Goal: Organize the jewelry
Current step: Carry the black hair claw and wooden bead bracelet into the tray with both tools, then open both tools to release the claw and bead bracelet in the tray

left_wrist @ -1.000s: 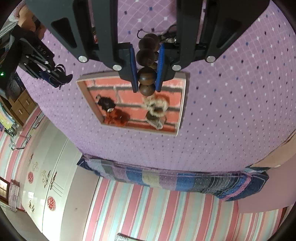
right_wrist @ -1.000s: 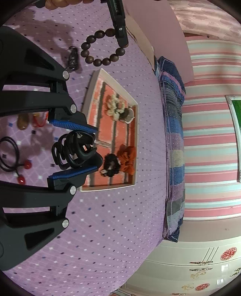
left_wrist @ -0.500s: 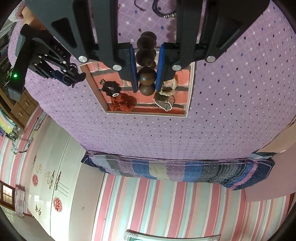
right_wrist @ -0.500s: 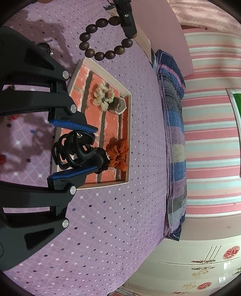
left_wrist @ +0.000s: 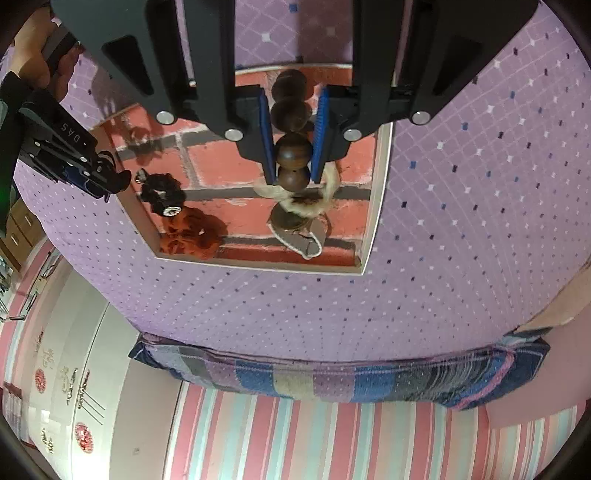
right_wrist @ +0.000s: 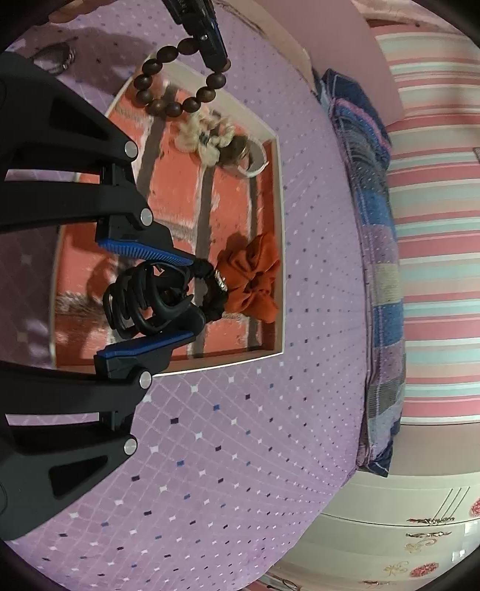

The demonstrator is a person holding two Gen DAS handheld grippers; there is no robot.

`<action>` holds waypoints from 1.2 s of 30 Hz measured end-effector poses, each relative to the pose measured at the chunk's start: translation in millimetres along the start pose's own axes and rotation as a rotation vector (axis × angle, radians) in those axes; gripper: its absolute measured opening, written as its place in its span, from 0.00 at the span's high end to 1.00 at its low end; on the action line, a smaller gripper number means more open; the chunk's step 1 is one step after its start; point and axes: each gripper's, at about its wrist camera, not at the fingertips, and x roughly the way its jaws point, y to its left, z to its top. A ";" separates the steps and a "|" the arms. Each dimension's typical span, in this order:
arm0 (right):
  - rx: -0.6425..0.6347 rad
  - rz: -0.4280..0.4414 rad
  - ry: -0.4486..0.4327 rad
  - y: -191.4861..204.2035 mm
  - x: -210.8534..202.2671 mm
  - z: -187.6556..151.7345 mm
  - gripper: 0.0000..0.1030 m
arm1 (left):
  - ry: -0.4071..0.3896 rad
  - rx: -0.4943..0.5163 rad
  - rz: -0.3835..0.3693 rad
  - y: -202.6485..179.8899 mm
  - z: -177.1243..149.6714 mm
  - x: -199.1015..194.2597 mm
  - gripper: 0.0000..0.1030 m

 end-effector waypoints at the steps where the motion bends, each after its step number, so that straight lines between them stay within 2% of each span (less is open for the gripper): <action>1: -0.002 -0.002 0.014 -0.6 6.6 0.1 0.64 | 0.003 -0.001 0.004 2.5 0.0 4.8 0.81; 12: -0.008 -0.047 0.071 -2.6 45.4 3.1 0.64 | 0.040 0.022 0.092 19.7 -0.9 43.2 0.81; 20: -0.022 -0.051 0.096 -1.0 51.9 5.0 0.63 | 0.090 0.035 0.125 25.7 -7.1 61.7 0.80; 21: -0.022 -0.046 0.100 -0.9 52.3 5.0 0.62 | 0.092 0.035 0.127 26.2 -7.3 62.4 0.80; 24: -0.034 -0.040 0.098 0.0 49.4 4.3 0.48 | 0.096 0.045 0.129 25.1 -8.1 59.4 0.78; 25: -0.035 -0.037 0.091 0.0 46.2 4.9 0.40 | 0.090 0.053 0.134 23.7 -7.9 56.6 0.75; 26: -0.035 -0.033 0.085 -0.3 42.6 5.8 0.36 | 0.082 0.059 0.141 22.0 -6.8 53.1 0.65; 28: -0.034 -0.016 0.071 -0.3 33.6 8.8 0.33 | 0.065 0.066 0.139 18.6 -5.0 43.8 0.50; 36: -0.048 0.016 -0.030 5.7 -34.2 21.6 0.11 | -0.006 0.060 0.086 3.7 7.7 -15.1 0.32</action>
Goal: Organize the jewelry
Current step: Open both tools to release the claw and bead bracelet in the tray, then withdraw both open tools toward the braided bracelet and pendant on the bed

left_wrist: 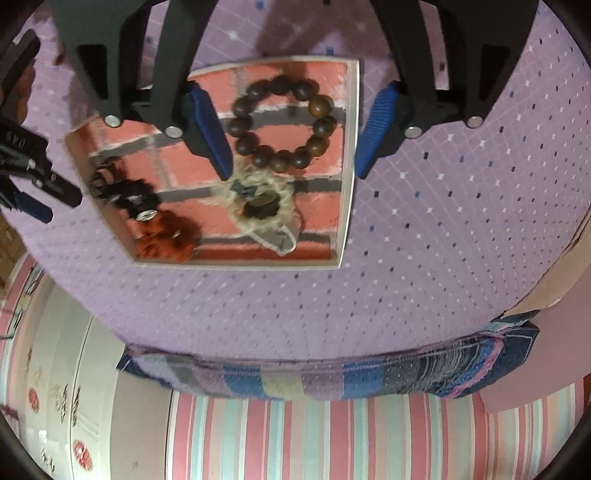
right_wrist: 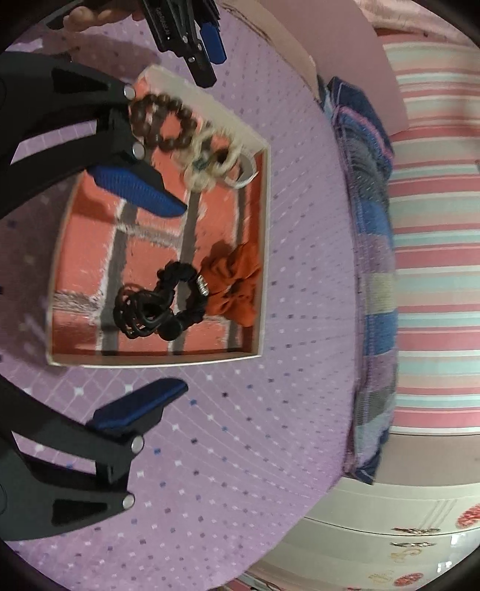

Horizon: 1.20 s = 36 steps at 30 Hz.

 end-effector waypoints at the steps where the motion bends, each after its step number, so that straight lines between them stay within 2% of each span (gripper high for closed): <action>1: -0.007 -0.009 -0.023 1.9 -14.4 0.3 0.07 | -0.017 0.003 -0.003 -1.0 1.4 -13.6 0.30; 8: -0.003 -0.036 -0.089 9.2 -93.7 -13.7 0.04 | -0.106 0.016 0.025 0.3 -11.3 -107.1 0.17; 11: -0.008 -0.056 -0.094 14.3 -121.3 -30.4 0.04 | -0.133 0.005 0.037 6.0 -31.9 -142.5 0.12; 16: -0.009 -0.092 -0.118 22.6 -155.6 -69.7 0.04 | -0.133 -0.028 0.044 14.6 -72.1 -170.8 0.12; 24: -0.007 -0.136 -0.168 36.7 -176.2 -120.6 0.04 | -0.101 -0.025 0.080 15.4 -117.7 -161.5 0.12; 29: -0.012 -0.155 -0.179 50.6 -165.7 -142.3 0.04 | -0.049 -0.091 0.012 28.2 -131.6 -141.6 0.12; 32: -0.037 -0.170 -0.140 60.2 -148.4 -152.2 0.04 | -0.032 -0.091 0.033 33.0 -136.9 -128.7 0.12; 36: -0.051 -0.176 -0.101 65.9 -132.5 -159.6 0.04 | 0.009 -0.114 0.018 40.0 -140.7 -110.7 0.12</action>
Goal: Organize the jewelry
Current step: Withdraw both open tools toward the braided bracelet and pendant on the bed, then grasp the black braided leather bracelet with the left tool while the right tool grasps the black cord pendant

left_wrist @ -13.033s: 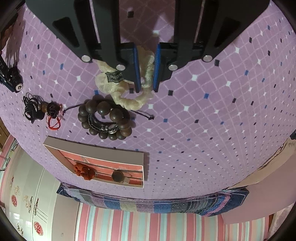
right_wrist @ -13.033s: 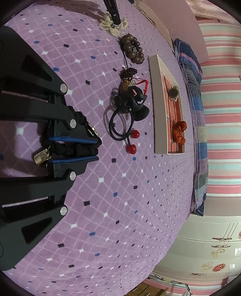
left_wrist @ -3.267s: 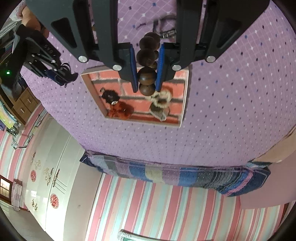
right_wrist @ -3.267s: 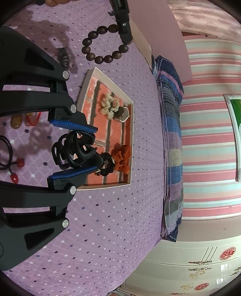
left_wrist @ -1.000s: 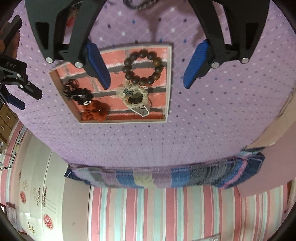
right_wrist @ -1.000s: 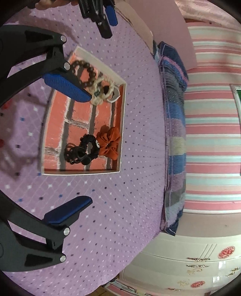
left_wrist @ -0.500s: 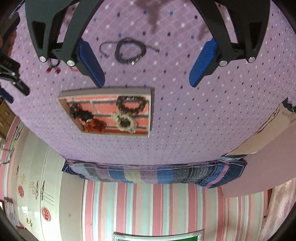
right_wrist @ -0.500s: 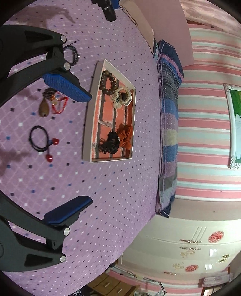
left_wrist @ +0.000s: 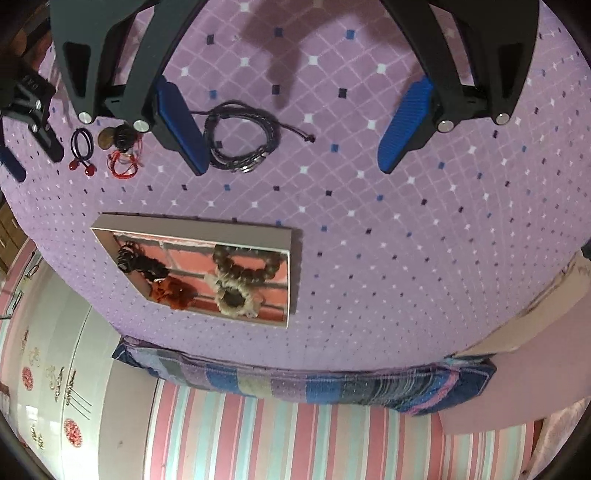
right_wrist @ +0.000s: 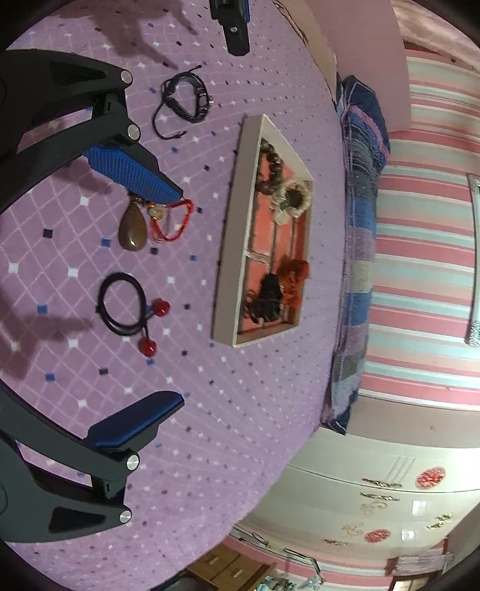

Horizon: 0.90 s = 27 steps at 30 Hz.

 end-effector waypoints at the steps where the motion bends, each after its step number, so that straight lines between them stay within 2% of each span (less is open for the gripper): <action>1: 0.015 0.009 0.013 -1.7 3.9 -2.3 0.04 | 0.008 -0.009 -0.008 2.3 -0.5 3.4 0.12; 7: 0.036 0.025 0.039 -7.8 13.9 -8.3 0.06 | 0.041 -0.015 0.005 5.3 -6.4 18.7 0.12; 12: 0.036 0.080 0.051 1.0 13.9 -9.6 0.10 | 0.059 -0.012 0.003 4.3 -11.1 25.4 0.12; 16: 0.014 0.117 0.064 14.5 15.1 -9.8 0.16 | 0.059 -0.001 -0.002 4.6 -13.1 27.3 0.12; 25: -0.010 0.136 0.110 38.0 30.9 -17.2 0.31 | 0.070 0.009 0.003 10.8 -14.6 36.7 0.13; 26: -0.008 0.136 0.113 38.4 31.7 -17.8 0.33 | 0.074 0.009 0.005 11.9 -14.5 38.5 0.14; 27: -0.004 0.140 0.114 39.0 32.3 -17.7 0.34 | 0.077 0.007 0.001 12.7 -14.2 39.4 0.20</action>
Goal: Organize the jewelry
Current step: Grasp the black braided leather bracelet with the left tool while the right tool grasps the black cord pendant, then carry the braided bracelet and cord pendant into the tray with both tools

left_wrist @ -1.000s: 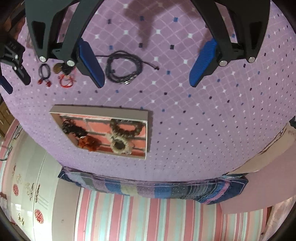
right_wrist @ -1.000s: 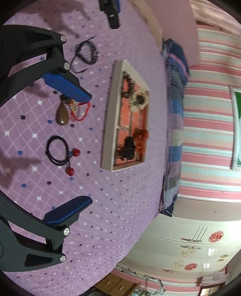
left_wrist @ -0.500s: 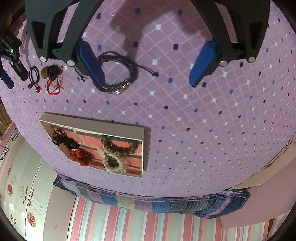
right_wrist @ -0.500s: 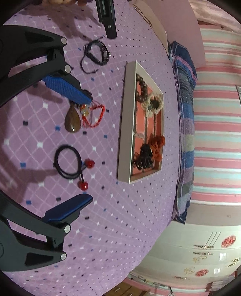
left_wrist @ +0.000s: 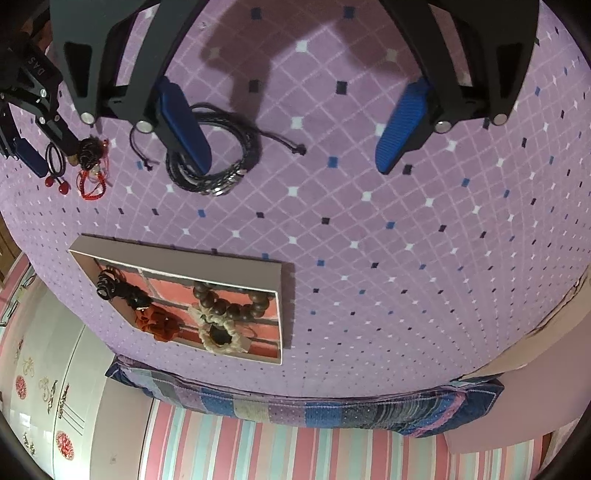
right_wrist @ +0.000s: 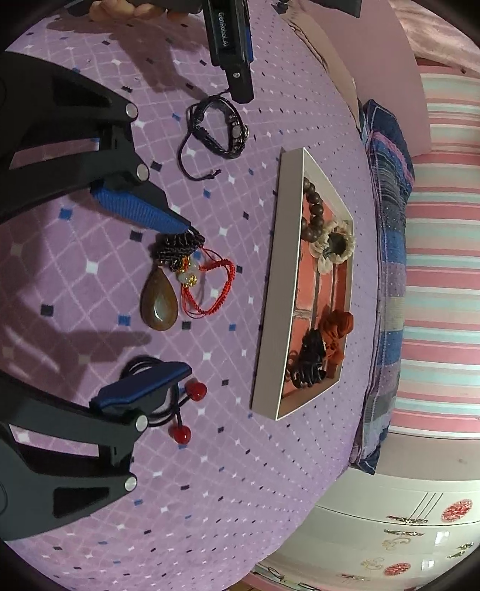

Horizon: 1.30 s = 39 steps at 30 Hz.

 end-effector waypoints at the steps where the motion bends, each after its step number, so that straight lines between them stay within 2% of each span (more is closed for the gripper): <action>1: 0.005 0.006 0.000 0.3 0.3 0.3 0.34 | 0.006 -0.001 -0.013 0.8 0.6 1.6 0.24; 6: 0.007 0.034 -0.003 10.2 3.1 4.3 0.40 | 0.026 0.001 -0.033 -0.1 0.4 10.2 0.31; 14: -0.011 0.045 0.013 19.8 11.0 6.3 0.62 | 0.054 0.044 -0.040 -11.9 0.3 24.0 0.44; 31: -0.038 0.059 0.015 24.7 15.5 3.0 0.82 | 0.051 0.089 -0.066 -22.1 -0.1 28.4 0.81; 32: -0.034 0.061 0.014 24.0 15.3 3.0 0.85 | 0.050 0.089 -0.065 -22.4 -0.1 28.5 0.83; 39: -0.022 0.072 0.001 21.0 11.9 3.6 0.87 | 0.040 0.086 -0.055 -23.8 0.8 26.0 0.87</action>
